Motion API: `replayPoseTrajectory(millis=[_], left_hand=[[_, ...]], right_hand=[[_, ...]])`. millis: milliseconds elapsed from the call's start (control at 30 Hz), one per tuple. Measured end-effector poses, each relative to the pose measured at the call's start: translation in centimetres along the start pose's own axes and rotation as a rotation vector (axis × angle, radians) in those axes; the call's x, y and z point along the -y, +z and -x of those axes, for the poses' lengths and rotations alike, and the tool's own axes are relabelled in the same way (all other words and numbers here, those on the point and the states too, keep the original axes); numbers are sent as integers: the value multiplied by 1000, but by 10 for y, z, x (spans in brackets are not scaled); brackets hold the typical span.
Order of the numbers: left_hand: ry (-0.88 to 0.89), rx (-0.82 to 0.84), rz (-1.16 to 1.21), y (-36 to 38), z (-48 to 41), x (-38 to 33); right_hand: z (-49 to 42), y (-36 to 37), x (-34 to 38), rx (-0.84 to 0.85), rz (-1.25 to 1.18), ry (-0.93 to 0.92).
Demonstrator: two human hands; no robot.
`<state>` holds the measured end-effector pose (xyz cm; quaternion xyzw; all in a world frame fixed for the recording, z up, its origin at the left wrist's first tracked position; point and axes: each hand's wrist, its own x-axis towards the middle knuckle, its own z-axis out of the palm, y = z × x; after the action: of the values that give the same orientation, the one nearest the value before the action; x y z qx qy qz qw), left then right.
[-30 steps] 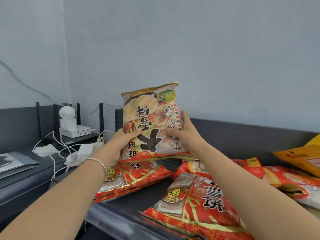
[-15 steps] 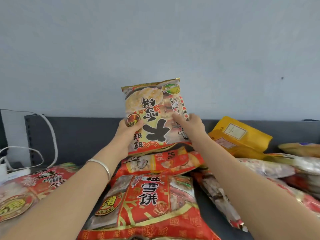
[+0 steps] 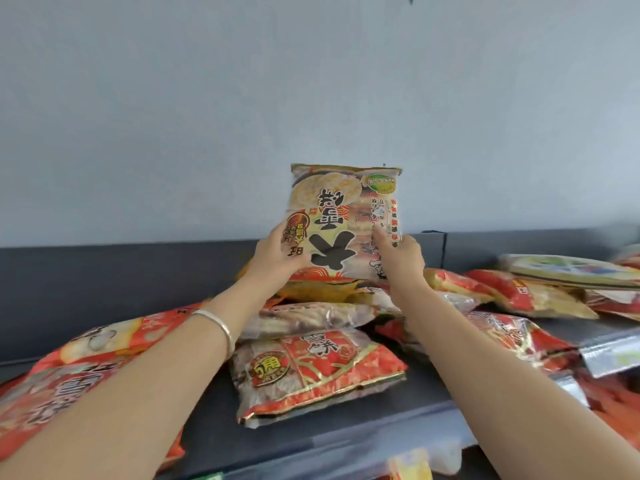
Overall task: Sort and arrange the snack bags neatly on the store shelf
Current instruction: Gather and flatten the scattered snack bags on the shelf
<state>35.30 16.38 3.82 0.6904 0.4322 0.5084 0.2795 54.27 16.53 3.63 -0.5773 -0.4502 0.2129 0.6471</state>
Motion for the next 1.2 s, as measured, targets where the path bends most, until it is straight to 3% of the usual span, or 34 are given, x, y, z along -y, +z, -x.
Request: replayPoseTrajectory(millis=[200,400,500,533,600,767,933,1067,1200], left_hand=[[86,52,-462,99,-4,-20],[115,180,-688,163,-15,-21],[151,185,-666,184,-23,-23],[156,183,-651,190,-26,-23],[157,174,-610,199,-29,-20],[208,181,-819,205,-35,-6],[51,362,-768,208,-43,-2],[97,308,-835,194,-33,0],[115,247,-903,174,-16,-1]], right_hand=[[-40,-87,-41,-46,-130,121],[-64,-128,-59,-104,-260,260],[-70,-134,-61,172,-298,379],[-69,-134,-61,310,-164,376],[-70,-134,-67,444,156,235],[-89,-133,-86,258,731,-216],[-99,-133,-101,302,802,-358],[-89,-141,-106,65,803,-507],[-72,-138,-109,273,902,-641]])
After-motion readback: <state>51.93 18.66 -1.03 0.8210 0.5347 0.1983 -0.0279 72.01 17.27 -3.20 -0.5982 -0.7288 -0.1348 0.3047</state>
